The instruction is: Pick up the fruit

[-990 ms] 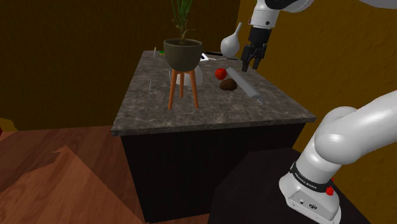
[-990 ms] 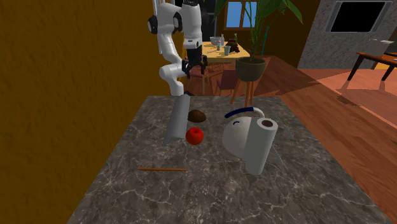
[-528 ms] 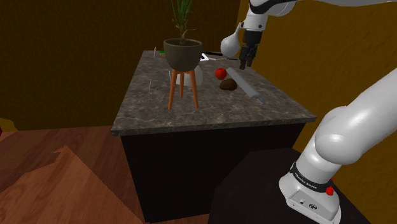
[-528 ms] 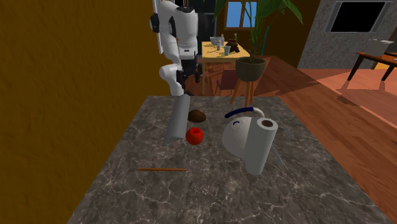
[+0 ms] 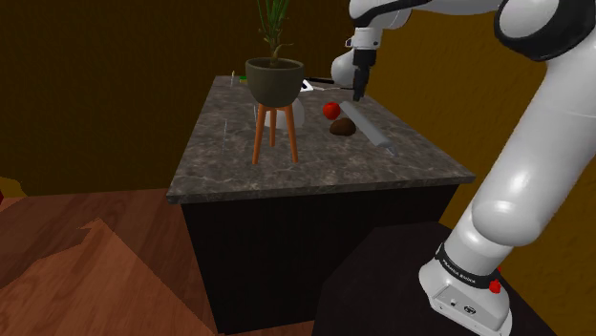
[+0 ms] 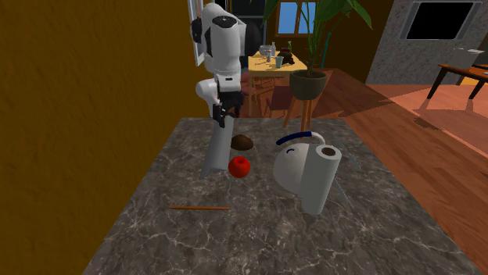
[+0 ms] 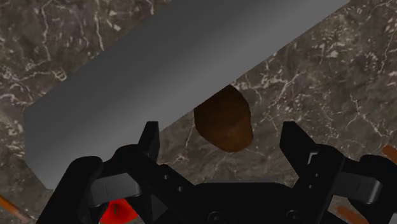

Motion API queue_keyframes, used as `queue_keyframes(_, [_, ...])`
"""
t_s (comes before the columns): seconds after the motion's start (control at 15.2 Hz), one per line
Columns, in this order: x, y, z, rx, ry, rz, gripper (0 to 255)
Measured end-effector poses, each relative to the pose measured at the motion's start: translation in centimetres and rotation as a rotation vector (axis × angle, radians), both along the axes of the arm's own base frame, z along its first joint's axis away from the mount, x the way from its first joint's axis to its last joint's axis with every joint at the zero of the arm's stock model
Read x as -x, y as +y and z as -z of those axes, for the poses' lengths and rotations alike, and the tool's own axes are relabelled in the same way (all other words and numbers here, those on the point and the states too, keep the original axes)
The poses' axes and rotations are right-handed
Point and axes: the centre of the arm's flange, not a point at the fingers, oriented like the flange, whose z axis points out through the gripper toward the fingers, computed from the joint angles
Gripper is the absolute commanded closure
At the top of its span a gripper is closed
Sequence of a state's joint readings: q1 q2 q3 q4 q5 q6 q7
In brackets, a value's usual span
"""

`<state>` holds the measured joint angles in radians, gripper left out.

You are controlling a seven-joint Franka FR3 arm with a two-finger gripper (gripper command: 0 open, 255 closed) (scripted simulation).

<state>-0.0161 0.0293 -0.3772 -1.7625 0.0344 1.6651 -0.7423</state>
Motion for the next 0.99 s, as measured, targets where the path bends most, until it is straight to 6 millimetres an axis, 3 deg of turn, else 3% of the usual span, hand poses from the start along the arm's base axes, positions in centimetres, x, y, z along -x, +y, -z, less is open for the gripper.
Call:
queue_keyframes(0.73, [-13.3,-6.3,4.3,-0.015,0.059,-0.273,0])
queue_keyframes(0.99, [-14.2,-6.7,6.5,-0.018,0.065,-0.297,0])
